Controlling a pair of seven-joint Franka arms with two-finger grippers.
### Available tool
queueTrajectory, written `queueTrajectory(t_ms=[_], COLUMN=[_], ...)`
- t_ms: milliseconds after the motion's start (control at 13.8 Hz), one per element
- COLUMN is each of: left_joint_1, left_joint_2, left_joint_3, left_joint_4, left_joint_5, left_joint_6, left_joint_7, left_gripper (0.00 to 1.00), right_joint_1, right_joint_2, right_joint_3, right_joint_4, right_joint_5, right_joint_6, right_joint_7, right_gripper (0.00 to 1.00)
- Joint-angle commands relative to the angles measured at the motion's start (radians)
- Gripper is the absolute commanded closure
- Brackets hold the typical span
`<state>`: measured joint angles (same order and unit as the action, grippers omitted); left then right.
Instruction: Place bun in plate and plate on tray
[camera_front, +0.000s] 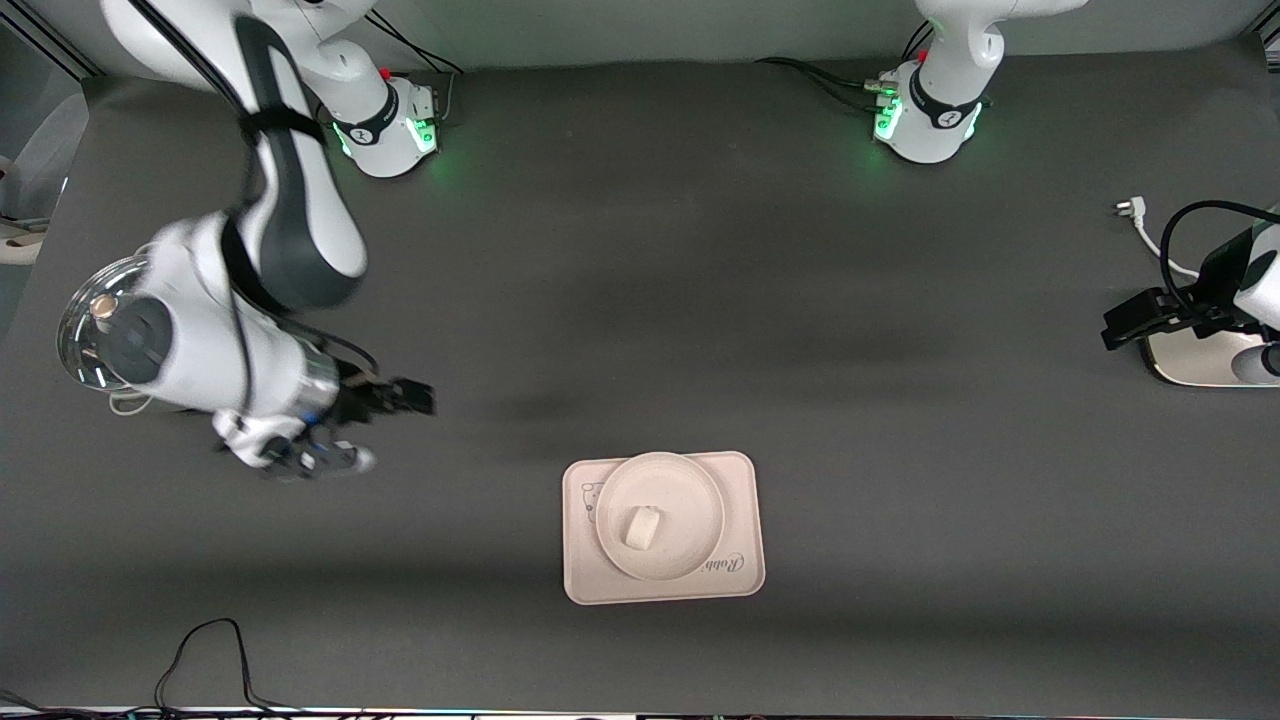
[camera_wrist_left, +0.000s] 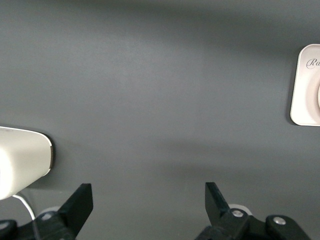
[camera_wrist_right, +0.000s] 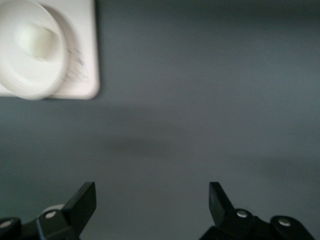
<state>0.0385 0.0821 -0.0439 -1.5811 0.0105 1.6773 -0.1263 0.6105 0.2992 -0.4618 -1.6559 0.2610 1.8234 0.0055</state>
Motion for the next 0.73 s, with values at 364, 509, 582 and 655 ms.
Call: queueTrajectory(t_ms=[364, 509, 582, 655], left_joint_1=[-0.006, -0.006, -0.008, -0.006], left_joint_2=[-0.015, -0.015, -0.015, -0.015], left_joint_3=[0.002, 0.001, 0.001, 0.001], left_joint_4=[-0.014, -0.014, -0.014, -0.014], left_joint_5=[0.017, 0.017, 0.017, 0.017], left_joint_6=[0.001, 0.001, 0.001, -0.001], left_joint_7=[0.017, 0.017, 0.017, 0.019], left_gripper=[0.0, 0.0, 0.0, 0.0], right_joint_1=[0.015, 0.017, 0.02, 0.018], right_joint_2=[-0.124, -0.127, -0.129, -0.132], right_joint_3=[-0.117, -0.118, -0.121, -0.123], right_joint_4=[0.197, 0.2, 0.202, 0.203], right_joint_5=[-0.098, -0.097, -0.097, -0.097], right_joint_6=[-0.251, -0.266, -0.266, -0.266], right_joint_7=[-0.015, -0.007, -0.006, -0.006], right_gripper=[0.0, 0.0, 0.0, 0.0])
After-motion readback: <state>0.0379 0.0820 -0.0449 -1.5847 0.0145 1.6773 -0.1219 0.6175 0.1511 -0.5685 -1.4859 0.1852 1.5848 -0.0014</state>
